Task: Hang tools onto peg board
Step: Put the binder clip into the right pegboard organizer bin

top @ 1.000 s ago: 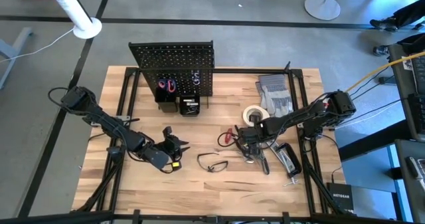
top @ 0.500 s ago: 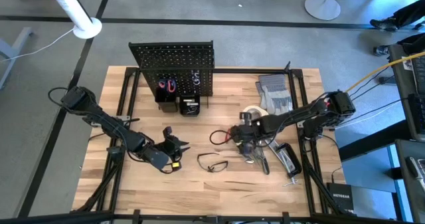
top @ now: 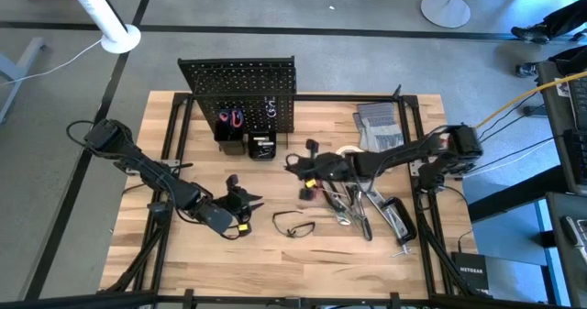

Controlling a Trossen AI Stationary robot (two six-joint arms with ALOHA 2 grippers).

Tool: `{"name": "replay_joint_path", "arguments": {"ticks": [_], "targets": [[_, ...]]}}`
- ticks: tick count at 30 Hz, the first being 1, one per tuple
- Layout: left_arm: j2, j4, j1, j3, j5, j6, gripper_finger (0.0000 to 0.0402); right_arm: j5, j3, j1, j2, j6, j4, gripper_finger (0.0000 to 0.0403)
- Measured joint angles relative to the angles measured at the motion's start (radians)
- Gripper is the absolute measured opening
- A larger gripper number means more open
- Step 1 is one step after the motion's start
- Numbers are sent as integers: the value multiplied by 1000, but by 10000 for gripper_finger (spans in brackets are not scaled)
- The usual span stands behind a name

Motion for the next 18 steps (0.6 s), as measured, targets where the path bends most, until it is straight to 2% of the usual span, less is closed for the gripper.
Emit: {"name": "replay_joint_path", "arguments": {"ticks": [6,13,18], "targets": [[0,-2,-2,0,-1,3,72,-30,36,-58,149,-16,258,4],[0,-7,-2,0,-1,-1,72,-35,140,-125,291,-11,292,5],[0,-3,-2,0,0,-2,72,-35,187,-152,347,-10,289,5]]}}
